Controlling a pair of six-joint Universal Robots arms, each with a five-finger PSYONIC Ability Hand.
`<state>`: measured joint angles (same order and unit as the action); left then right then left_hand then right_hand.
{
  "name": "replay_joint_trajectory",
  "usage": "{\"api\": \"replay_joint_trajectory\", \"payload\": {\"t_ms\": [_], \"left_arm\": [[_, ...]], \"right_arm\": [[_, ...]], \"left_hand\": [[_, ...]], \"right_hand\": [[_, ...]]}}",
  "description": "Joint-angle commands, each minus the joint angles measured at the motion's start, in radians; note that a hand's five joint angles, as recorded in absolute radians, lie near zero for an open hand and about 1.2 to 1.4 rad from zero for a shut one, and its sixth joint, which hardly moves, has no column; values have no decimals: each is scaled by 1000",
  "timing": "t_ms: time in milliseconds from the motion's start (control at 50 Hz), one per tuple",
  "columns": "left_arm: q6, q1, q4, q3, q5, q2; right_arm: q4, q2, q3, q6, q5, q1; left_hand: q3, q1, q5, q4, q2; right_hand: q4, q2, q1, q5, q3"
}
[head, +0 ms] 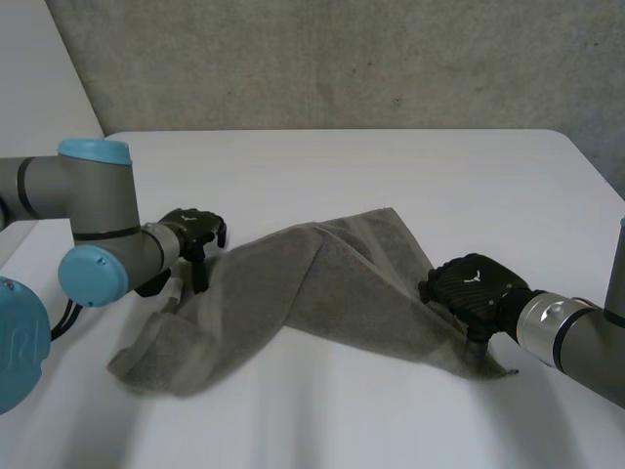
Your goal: Fold the towel.
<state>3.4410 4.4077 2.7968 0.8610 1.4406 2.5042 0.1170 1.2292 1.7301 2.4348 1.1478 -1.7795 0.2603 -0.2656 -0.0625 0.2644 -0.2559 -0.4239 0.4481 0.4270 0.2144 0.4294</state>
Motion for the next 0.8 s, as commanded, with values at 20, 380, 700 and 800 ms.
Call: {"api": "replay_joint_trajectory", "payload": {"t_ms": [20,380,700,800], "left_arm": [[0,-19,-3,-2,-3,5],[1,-19,-3,-10,-2,2],[-2,-44,-22,1,-3,-27],[-6,-42,-23,30,-2,-93]], "right_arm": [[-7,-4,0,0,1,0],[-7,-11,0,0,3,0],[-7,-5,-1,-2,29,0],[3,3,-15,24,41,0]], "left_hand": [[-17,23,-6,-22,13],[608,-603,-631,604,-612],[1136,-1131,-1159,1132,-1140],[1136,-1131,-1159,1132,-1140]], "right_hand": [[39,-64,-43,-4,-45],[42,-67,-45,-7,-48],[39,-64,-43,-4,-45],[31,-55,-34,4,-36]]}}
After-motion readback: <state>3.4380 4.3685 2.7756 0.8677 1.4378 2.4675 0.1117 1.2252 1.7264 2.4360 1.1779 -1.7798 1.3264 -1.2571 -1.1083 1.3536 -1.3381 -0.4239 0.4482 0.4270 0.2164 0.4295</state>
